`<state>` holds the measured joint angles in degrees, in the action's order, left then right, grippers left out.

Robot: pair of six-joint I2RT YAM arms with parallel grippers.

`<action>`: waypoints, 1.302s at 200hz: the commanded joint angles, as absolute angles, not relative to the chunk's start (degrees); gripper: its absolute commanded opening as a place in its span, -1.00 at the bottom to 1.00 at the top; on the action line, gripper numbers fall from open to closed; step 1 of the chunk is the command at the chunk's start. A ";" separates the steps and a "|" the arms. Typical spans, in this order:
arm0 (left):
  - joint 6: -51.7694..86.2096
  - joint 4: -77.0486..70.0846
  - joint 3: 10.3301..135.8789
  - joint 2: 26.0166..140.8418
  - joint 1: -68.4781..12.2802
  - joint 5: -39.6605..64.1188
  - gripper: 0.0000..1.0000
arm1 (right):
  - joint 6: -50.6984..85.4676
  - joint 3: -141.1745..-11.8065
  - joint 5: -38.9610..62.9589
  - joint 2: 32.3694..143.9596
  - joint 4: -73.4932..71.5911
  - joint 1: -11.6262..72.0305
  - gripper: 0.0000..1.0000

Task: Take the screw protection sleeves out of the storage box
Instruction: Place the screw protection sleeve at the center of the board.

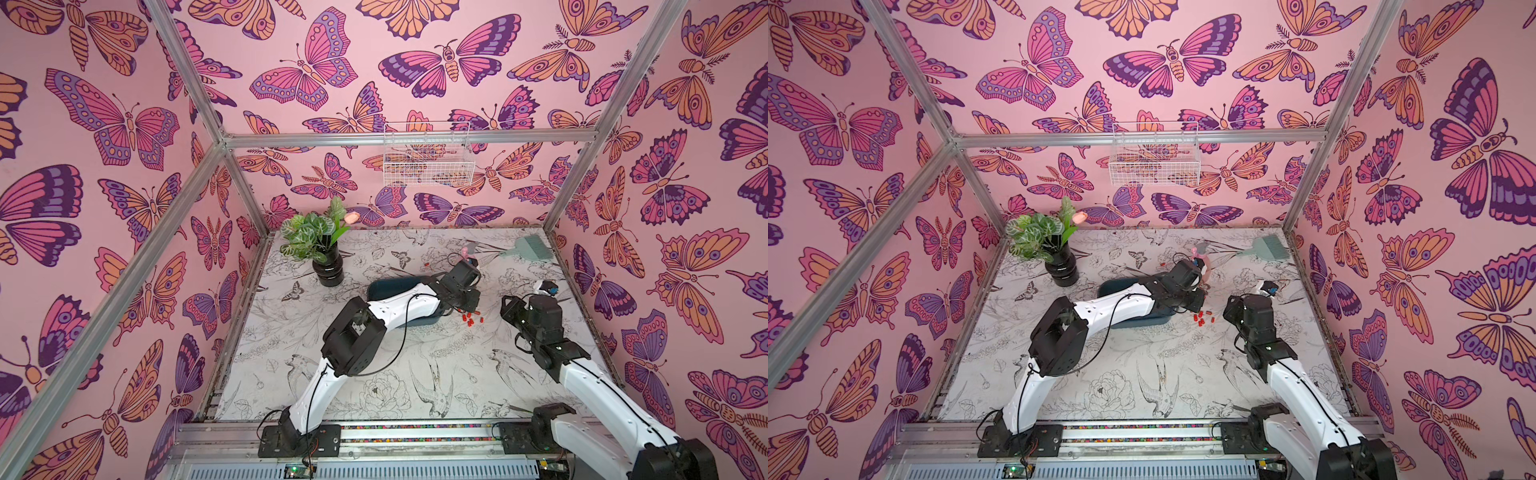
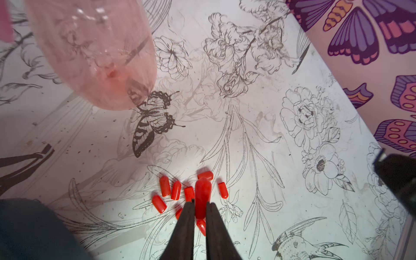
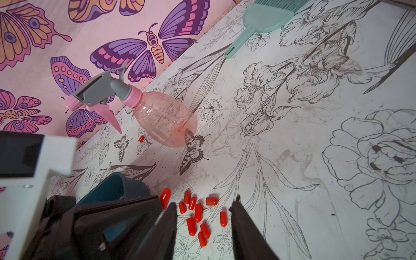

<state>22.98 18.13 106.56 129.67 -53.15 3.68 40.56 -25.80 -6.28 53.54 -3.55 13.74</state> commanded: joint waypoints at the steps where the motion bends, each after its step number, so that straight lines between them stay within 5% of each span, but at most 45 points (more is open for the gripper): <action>1: 22.41 22.56 110.11 132.24 -54.01 4.22 -0.69 | 41.29 -25.49 -5.12 53.61 -4.90 13.03 -0.14; 182: 22.06 30.53 116.10 138.69 -54.75 2.47 -0.70 | 41.84 -25.05 -3.62 53.96 -5.80 11.88 -0.14; 260: 22.15 30.59 116.37 138.69 -54.92 2.16 -0.48 | 41.92 -25.05 -3.26 54.06 -5.80 11.75 -0.14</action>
<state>22.94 28.99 115.26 137.73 -54.57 3.14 41.80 -25.08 -3.90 53.74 -5.02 12.34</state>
